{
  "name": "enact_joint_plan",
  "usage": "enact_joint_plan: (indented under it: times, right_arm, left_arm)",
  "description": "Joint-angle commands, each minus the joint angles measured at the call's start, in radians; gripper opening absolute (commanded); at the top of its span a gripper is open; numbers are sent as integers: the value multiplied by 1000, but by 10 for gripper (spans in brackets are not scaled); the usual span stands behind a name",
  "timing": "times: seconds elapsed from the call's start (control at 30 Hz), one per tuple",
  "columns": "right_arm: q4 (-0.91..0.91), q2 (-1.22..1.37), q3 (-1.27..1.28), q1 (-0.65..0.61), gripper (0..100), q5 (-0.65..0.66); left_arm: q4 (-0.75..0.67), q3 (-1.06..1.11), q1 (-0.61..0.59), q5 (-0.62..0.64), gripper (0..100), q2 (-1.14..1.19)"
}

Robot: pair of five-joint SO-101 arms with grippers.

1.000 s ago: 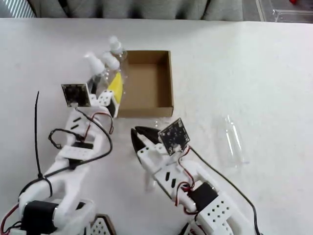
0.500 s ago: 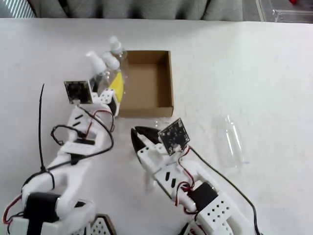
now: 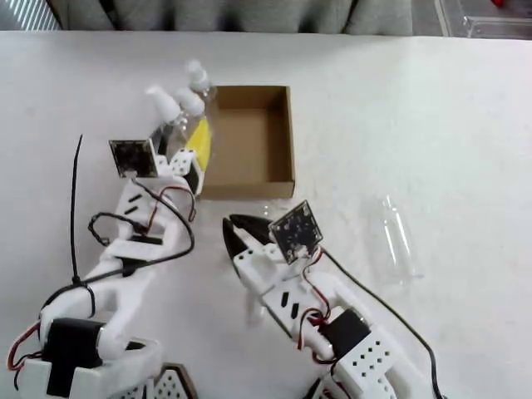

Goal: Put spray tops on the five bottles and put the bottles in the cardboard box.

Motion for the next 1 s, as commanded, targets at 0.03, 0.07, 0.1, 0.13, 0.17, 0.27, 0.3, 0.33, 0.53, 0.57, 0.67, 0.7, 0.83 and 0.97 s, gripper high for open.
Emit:
enact_joint_plan:
  times: [0.03,0.07,0.1,0.13,0.17,0.27,0.3,0.33,0.53,0.57,0.67,0.7,0.83,0.97]
  right_arm:
    - [-24,-15,-12,8,15,-2]
    - [-24,-15,-12,8,15,-2]
    - [-24,-15,-12,8,15,-2]
    - [-24,-15,-12,8,15,-2]
    - [-24,-15,-12,8,15,-2]
    - [-24,-15,-12,8,15,-2]
    - [-24,-15,-12,8,15,-2]
    - [-24,-15,-12,8,15,-2]
    - [-24,-15,-12,8,15,-2]
    - [-24,-15,-11,8,15,-2]
    - [-25,-15,0,8,15,-2]
    - [-25,-15,0,8,15,-2]
    - [-25,-15,0,8,15,-2]
    - [-25,-15,0,8,15,-2]
  left_arm:
    - [18,-37,19,-94,24,-2]
    - [18,-37,19,-98,24,-2]
    - [18,-37,19,-95,24,-2]
    - [20,-37,19,-97,24,-2]
    - [20,-37,19,-98,24,-2]
    - [20,-38,19,-97,24,18]
    - [18,-41,19,-98,24,36]
    - [18,-52,19,-100,24,61]
    - [14,-83,19,-103,24,136]
    - [14,-81,19,-103,24,136]
    - [14,-80,19,-100,42,137]
    - [17,-80,19,-95,68,137]
    - [20,-75,19,-94,202,145]
    - [20,-61,19,-94,224,142]
